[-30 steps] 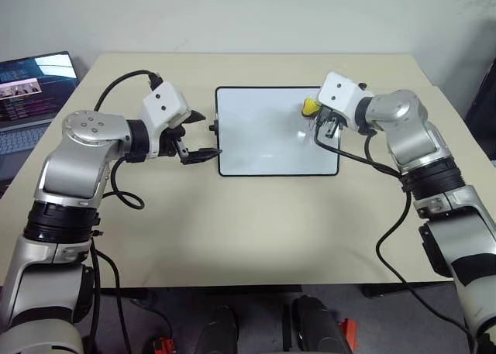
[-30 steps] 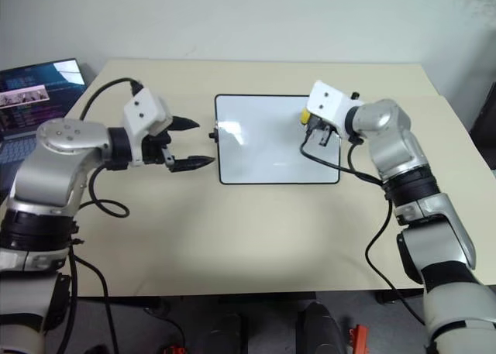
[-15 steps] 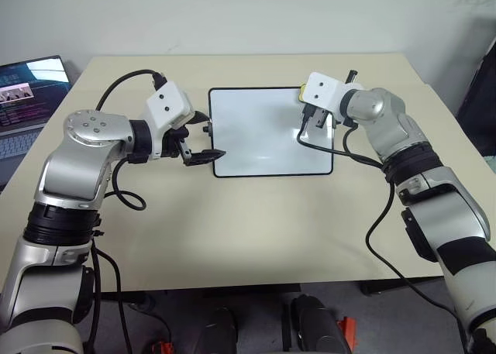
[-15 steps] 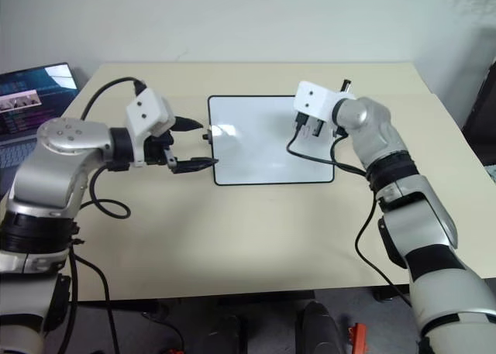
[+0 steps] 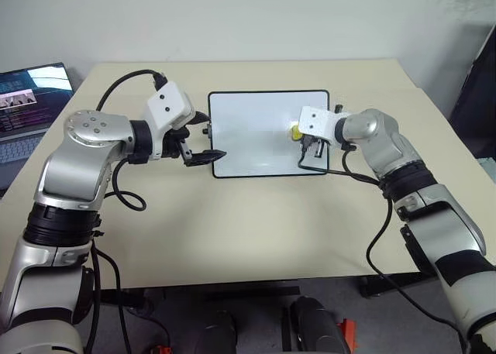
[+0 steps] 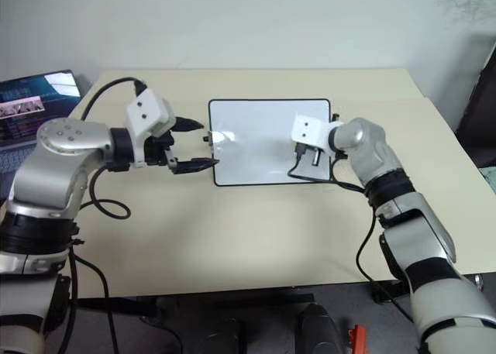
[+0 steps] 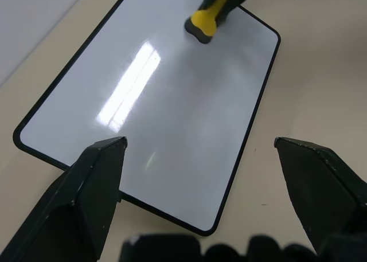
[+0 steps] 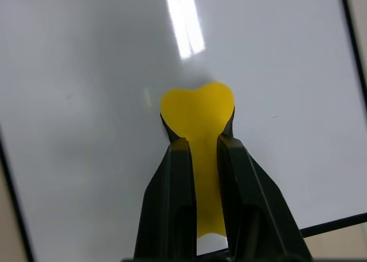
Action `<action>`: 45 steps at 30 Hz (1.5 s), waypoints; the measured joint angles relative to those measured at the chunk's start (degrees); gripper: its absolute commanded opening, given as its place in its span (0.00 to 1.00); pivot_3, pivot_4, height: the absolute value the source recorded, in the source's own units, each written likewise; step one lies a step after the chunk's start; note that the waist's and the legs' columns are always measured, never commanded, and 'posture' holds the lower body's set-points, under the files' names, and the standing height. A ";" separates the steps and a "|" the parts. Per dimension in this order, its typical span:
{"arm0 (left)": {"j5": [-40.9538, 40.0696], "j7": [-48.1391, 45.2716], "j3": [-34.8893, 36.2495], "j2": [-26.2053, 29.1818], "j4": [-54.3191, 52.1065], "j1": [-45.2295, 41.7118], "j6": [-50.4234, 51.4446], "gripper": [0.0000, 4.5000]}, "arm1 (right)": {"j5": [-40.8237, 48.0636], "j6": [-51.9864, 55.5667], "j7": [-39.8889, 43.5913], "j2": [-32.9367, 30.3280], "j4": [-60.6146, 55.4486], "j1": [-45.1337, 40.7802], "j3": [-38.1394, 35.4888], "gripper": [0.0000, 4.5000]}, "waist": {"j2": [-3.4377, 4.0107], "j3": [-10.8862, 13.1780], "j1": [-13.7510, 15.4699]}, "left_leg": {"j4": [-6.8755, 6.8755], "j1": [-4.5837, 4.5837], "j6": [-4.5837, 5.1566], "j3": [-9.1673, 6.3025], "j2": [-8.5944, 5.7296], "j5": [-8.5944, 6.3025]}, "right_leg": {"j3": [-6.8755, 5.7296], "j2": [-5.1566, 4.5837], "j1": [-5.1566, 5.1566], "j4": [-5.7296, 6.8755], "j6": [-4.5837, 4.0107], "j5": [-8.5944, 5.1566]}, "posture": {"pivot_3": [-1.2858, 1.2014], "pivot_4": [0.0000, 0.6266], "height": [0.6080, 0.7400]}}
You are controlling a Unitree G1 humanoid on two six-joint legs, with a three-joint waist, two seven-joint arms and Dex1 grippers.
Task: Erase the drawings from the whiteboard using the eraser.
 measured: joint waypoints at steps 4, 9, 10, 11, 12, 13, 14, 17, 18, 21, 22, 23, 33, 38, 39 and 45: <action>-0.05 0.00 0.00 0.00 -0.09 0.00 0.00 1.00 | -0.03 1.61 2.54 -0.48 -2.50 1.56 0.21 0.05 | 0.00 0.00 -0.01 | 0.02 0.00 0.00 0.00 0.15 0.02 | 0.02 0.17 -0.02 -0.01 -0.11 0.11 | 0.52 0.24 1.00; -0.05 0.06 0.00 0.00 -0.09 0.01 0.00 1.00 | -0.04 1.78 1.35 -0.06 -1.12 0.57 0.16 0.05 | 0.00 0.00 -0.03 | 0.02 -0.01 -0.01 0.01 0.18 0.02 | 0.05 0.21 -0.05 -0.04 -0.13 0.14 | 0.52 0.24 1.00; -0.06 0.06 0.00 0.00 -0.10 0.01 0.00 1.00 | -0.04 1.78 0.88 0.09 -0.53 0.18 0.15 0.05 | 0.00 0.01 -0.04 | 0.02 -0.01 -0.01 0.01 0.18 0.03 | 0.06 0.21 -0.05 -0.04 -0.14 0.16 | 0.52 0.24 1.00; -0.07 0.07 0.00 0.00 -0.10 0.01 0.00 1.00 | -0.04 1.83 0.30 0.23 0.46 -0.66 0.13 0.05 | 0.01 0.01 -0.05 | 0.02 -0.01 -0.02 0.01 0.18 0.05 | 0.06 0.21 -0.06 -0.04 -0.15 0.18 | 0.52 0.24 1.00; -0.09 0.07 0.00 0.00 -0.12 0.02 0.00 1.00 | -0.01 2.11 -0.20 0.22 0.76 -1.05 -0.09 0.05 | 0.01 0.01 -0.02 | 0.02 -0.02 -0.01 0.00 0.19 0.06 | 0.05 0.22 -0.07 -0.03 -0.15 0.19 | 0.52 0.24 1.00; -0.13 0.06 0.00 0.00 -0.15 0.02 0.00 1.00 | 0.35 2.71 -0.07 0.21 0.80 -1.31 -0.66 0.05 | 0.01 0.02 0.04 | 0.02 -0.03 0.00 0.00 0.19 0.06 | 0.05 0.22 -0.08 -0.03 -0.15 0.19 | 0.52 0.24 1.00; -0.23 0.05 0.04 0.02 -0.25 0.06 0.00 1.00 | 1.59 3.28 1.01 -0.20 0.22 -1.41 -1.56 0.05 | 0.04 0.04 0.11 | 0.02 -0.08 -0.01 0.00 0.19 0.06 | 0.05 0.23 -0.12 -0.04 -0.15 0.19 | 0.52 0.24 1.00; -0.54 0.02 0.16 0.09 -0.34 0.28 0.07 1.00 | 6.50 6.26 6.25 -2.11 -7.06 -0.72 -4.67 0.05 | 0.13 0.11 0.21 | -0.04 -0.28 -0.01 -0.02 0.18 0.05 | 0.04 0.23 -0.26 -0.12 -0.15 0.18 | 0.52 0.24 1.00; -0.74 0.01 0.18 0.09 -0.40 0.38 0.11 1.00 | 8.14 8.43 8.10 -3.12 -11.40 -0.23 -5.85 0.05 | 0.13 0.11 0.28 | -0.05 -0.31 -0.01 -0.04 0.19 0.05 | 0.01 0.23 -0.27 -0.12 -0.16 0.19 | 0.52 0.24 1.00; -1.34 -0.01 0.23 -0.01 -0.58 0.48 0.43 1.00 | 12.07 15.67 11.23 -6.80 -22.22 2.36 -9.84 0.05 | 0.12 0.10 0.73 | -0.15 -0.34 -0.08 -0.06 0.19 -0.05 | -0.04 0.22 -0.27 -0.23 -0.32 0.15 | 0.52 0.24 1.00; -1.48 -0.04 0.23 -0.01 -0.61 0.54 0.51 1.00 | 12.72 16.67 11.49 -7.40 -23.53 3.09 -10.49 0.05 | 0.12 0.10 0.89 | -0.14 -0.36 -0.09 -0.06 0.20 -0.07 | -0.04 0.22 -0.27 -0.24 -0.33 0.14 | 0.52 0.24 1.00; -2.12 -0.07 0.26 -0.73 -0.73 0.48 0.96 1.00 | 14.66 20.09 12.17 -9.31 -27.42 5.73 -12.64 0.05 | 0.13 0.10 1.22 | -0.15 -0.41 -0.08 -0.05 0.20 -0.10 | -0.05 0.21 -0.28 -0.33 -0.34 0.13 | 0.52 0.24 1.00; -6.50 -0.16 -3.23 -12.84 -1.02 0.20 3.66 1.00 | 19.21 40.54 0.62 -22.68 -30.95 20.58 -32.28 0.05 | 0.16 0.12 2.97 | -0.03 -0.75 -0.08 0.00 0.09 -0.15 | -0.10 0.06 -0.43 -0.44 -0.31 0.12 | 0.52 0.24 1.00; -5.16 -1.26 -8.75 -18.77 3.32 -1.31 1.90 1.00 | 21.00 49.71 -4.72 -22.76 -30.96 27.45 -36.11 0.05 | 0.22 0.14 2.73 | 0.00 -0.70 -0.07 0.08 0.08 -0.14 | 0.00 0.06 -0.42 -0.43 -0.30 0.12 | 0.52 0.24 1.00; -4.61 -1.22 -9.42 -19.56 4.15 -1.66 1.41 1.00 | 21.57 50.73 -5.27 -22.77 -31.31 28.10 -36.45 0.05 | 0.23 0.14 2.66 | 0.00 -0.68 -0.07 0.09 0.08 -0.13 | 0.01 0.06 -0.42 -0.42 -0.30 0.11 | 0.52 0.24 1.00; -1.39 0.83 -12.04 -25.66 8.57 -4.04 -0.70 1.00 | 24.27 52.90 -6.73 -23.13 -32.70 31.88 -36.75 0.05 | 0.23 0.13 2.89 | 0.05 -0.66 -0.07 0.09 0.06 -0.13 | 0.02 0.06 -0.31 -0.48 -0.23 0.09 | 0.52 0.24 1.00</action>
